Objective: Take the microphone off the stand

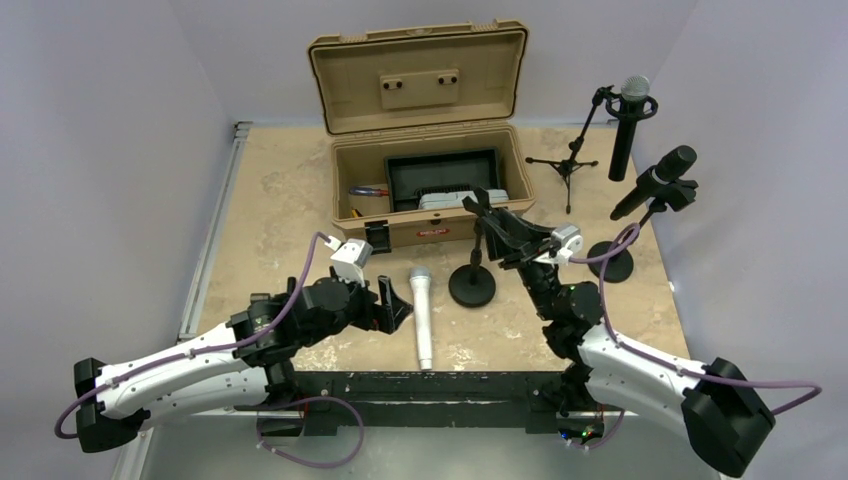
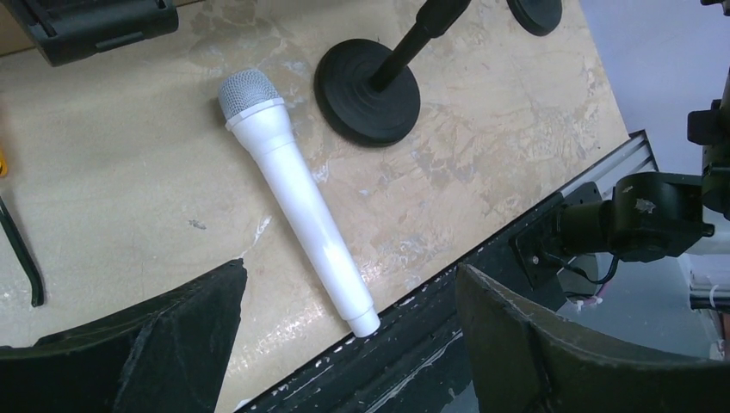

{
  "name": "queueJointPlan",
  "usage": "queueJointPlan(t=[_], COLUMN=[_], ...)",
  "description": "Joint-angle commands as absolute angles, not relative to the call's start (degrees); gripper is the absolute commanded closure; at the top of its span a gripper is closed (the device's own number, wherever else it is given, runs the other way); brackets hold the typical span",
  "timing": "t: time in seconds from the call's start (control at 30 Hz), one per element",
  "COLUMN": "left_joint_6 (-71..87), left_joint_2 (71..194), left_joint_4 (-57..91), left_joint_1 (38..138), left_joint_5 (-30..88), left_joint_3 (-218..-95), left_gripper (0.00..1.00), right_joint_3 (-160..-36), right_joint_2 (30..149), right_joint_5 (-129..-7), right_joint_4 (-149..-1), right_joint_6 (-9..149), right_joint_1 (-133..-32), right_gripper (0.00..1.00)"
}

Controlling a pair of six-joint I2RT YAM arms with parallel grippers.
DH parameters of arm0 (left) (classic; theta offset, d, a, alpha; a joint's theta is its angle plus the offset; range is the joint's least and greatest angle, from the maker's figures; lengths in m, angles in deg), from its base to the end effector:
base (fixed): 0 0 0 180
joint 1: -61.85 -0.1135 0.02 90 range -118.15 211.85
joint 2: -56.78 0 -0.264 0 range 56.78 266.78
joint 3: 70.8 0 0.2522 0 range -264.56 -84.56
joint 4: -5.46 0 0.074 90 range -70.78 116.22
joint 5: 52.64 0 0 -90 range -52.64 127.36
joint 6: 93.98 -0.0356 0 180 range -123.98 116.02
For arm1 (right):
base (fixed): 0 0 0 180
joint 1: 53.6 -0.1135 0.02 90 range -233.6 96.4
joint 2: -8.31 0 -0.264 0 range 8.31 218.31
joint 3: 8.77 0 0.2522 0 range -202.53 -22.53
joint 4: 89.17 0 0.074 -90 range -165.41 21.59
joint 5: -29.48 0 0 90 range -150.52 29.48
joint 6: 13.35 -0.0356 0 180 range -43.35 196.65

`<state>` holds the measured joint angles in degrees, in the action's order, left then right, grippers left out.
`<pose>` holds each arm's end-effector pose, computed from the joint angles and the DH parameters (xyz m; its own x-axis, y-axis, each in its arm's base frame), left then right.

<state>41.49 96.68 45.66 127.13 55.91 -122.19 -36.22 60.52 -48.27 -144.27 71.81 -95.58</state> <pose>0.0768 -0.1398 0.2813 -0.6716 -0.1573 -0.7240 0.3789 0.7668 -0.5181 0.1397 0.1155 0.2715 0.3305 0.4083 -0.8509 -0.5474 0.8174 0.1796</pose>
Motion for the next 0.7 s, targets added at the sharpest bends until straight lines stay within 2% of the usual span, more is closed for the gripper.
queueJointPlan(t=[0.0, 0.17, 0.23, 0.27, 0.33, 0.5, 0.67], left_joint_6=[38.84, 37.46, 37.01, 36.90, 36.85, 37.15, 37.33], left_joint_2=[96.15, 96.30, 95.80, 95.45, 94.65, 93.78, 94.26], left_joint_4=[43.35, 43.49, 43.88, 44.05, 44.25, 44.61, 44.49], left_joint_1=[126.89, 126.89, 126.89, 126.89, 126.89, 126.89, 126.87], left_joint_5=[56.38, 55.48, 55.38, 55.33, 55.38, 54.67, 53.98], left_joint_3=[-122.27, -123.58, -124.05, -124.10, -124.09, -124.27, -124.96], left_gripper=[0.11, 0.11, 0.11, 0.11, 0.11, 0.11, 0.11], right_joint_3=[-36.20, -40.17, -41.03, -41.61, -43.07, -47.30, -53.01], right_joint_2=[56.46, 55.42, 54.46, 53.95, 52.73, 49.63, 49.90], right_joint_5=[-49.95, -49.64, -49.98, -50.33, -50.81, -50.11, -51.45], right_joint_4=[-139.94, -131.59, -128.58, -126.92, -123.15, -113.87, -104.32], right_joint_6=[64.97, 61.20, 59.69, 59.11, 58.04, 51.56, 43.54], right_joint_1=[-96.49, -96.52, -96.53, -96.51, -96.56, -96.49, -96.49], right_gripper=[0.88, 0.62, 0.26, 0.17, 0.10, 0.02, 0.01])
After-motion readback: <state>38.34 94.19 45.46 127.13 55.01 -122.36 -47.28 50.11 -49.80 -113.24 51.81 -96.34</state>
